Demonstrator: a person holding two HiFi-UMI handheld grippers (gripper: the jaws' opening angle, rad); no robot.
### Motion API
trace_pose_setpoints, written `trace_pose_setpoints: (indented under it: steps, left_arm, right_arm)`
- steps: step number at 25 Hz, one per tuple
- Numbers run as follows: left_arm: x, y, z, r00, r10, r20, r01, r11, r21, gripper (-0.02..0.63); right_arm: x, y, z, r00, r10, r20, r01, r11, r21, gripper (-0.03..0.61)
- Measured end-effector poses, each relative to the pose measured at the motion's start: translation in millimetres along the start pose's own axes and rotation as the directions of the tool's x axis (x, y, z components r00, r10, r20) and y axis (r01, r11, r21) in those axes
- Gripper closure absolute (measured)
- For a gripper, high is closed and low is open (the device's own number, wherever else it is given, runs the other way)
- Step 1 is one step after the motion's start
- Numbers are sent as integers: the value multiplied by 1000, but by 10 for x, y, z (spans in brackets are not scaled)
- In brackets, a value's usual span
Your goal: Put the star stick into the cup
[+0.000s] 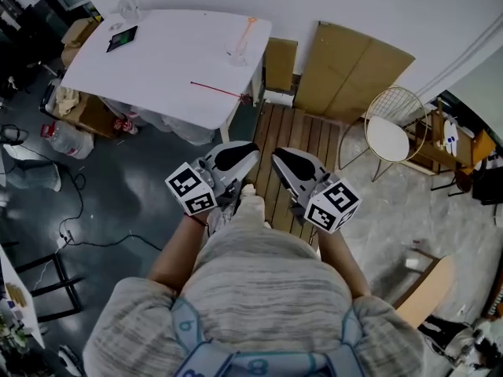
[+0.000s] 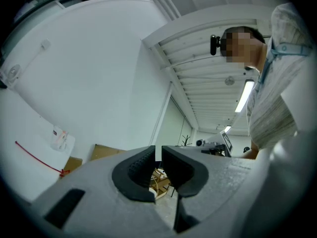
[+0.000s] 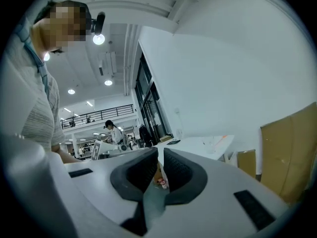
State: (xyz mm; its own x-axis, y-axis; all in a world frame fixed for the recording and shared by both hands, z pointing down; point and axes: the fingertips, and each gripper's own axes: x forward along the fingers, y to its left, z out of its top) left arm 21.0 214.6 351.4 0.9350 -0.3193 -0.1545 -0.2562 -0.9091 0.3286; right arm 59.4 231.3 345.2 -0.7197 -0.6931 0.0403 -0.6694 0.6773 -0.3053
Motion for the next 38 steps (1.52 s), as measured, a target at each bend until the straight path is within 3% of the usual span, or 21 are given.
trace_pose_setpoints:
  steps: [13, 23, 28, 31, 38]
  left_arm:
    - [219, 1107, 223, 999, 38, -32, -36, 999, 41, 569]
    - [196, 1811, 297, 996, 30, -84, -27, 999, 44, 569]
    - [172, 2056, 308, 993, 16, -119, -9, 998, 61, 569]
    - [163, 2141, 301, 992, 17, -126, -10, 998, 60, 569]
    - [58, 2291, 190, 989, 45, -144, -41, 999, 27, 569]
  right_arm:
    - [838, -754, -67, 992, 2, -126, -5, 1000, -24, 566]
    - [1432, -1203, -192, 986, -25, -162, 32, 999, 40, 566]
    - [1629, -1342, -294, 982, -49, -182, 57, 998, 41, 561]
    - [1694, -1428, -398, 976, -49, -213, 64, 996, 63, 521]
    - [1840, -1733, -717, 960, -27, -277, 72, 986, 153, 478]
